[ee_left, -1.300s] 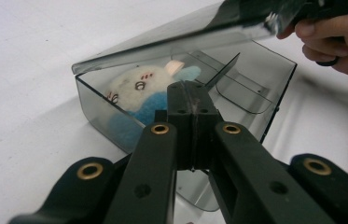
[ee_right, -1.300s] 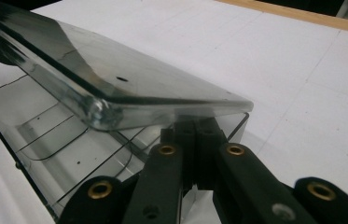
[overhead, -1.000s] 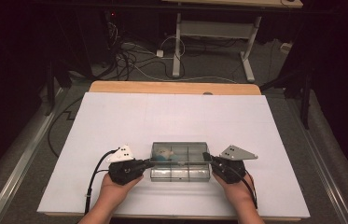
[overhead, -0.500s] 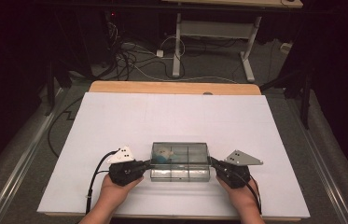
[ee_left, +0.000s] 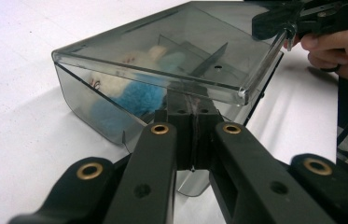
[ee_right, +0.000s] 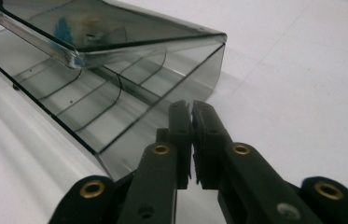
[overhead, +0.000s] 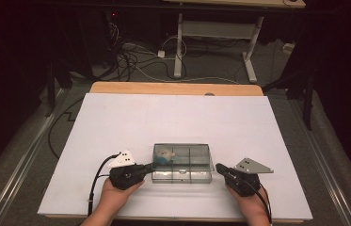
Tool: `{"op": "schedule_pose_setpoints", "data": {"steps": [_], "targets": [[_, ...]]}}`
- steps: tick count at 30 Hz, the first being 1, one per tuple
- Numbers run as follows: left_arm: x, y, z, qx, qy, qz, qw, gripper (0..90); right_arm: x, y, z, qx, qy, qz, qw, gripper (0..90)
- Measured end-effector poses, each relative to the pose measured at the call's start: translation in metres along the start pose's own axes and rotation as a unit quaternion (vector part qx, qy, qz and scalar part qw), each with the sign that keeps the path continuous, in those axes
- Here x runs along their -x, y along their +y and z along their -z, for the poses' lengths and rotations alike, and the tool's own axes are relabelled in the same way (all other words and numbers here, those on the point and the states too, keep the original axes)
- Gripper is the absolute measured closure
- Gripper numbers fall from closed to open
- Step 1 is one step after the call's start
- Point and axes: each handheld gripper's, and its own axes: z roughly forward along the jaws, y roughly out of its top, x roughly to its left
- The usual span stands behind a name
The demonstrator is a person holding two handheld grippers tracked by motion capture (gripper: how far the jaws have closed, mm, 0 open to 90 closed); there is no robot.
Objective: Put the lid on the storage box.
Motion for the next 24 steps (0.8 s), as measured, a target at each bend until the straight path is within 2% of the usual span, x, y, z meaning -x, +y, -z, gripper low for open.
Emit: {"op": "schedule_pose_setpoints", "data": {"steps": [7, 11, 16, 24], "targets": [[0.002, -0.002, 0.000, -0.005, 0.003, -0.009, 0.9999, 87.3, 0.001, -0.004, 0.005, -0.008, -0.009, -0.001, 0.9999, 78.9], [0.003, -0.004, 0.000, -0.006, 0.004, -0.010, 0.9999, 87.3, 0.002, -0.006, 0.005, -0.018, -0.010, -0.011, 0.9997, 68.4], [0.005, -0.006, 0.002, -0.010, 0.006, -0.011, 0.9999, 87.3, 0.005, -0.011, 0.007, -0.030, -0.007, -0.022, 0.9993, 49.5], [0.009, -0.009, 0.004, -0.010, 0.003, -0.014, 0.9998, 87.3, 0.011, -0.019, 0.018, -0.013, -0.004, -0.034, 0.9993, 16.1]]}}
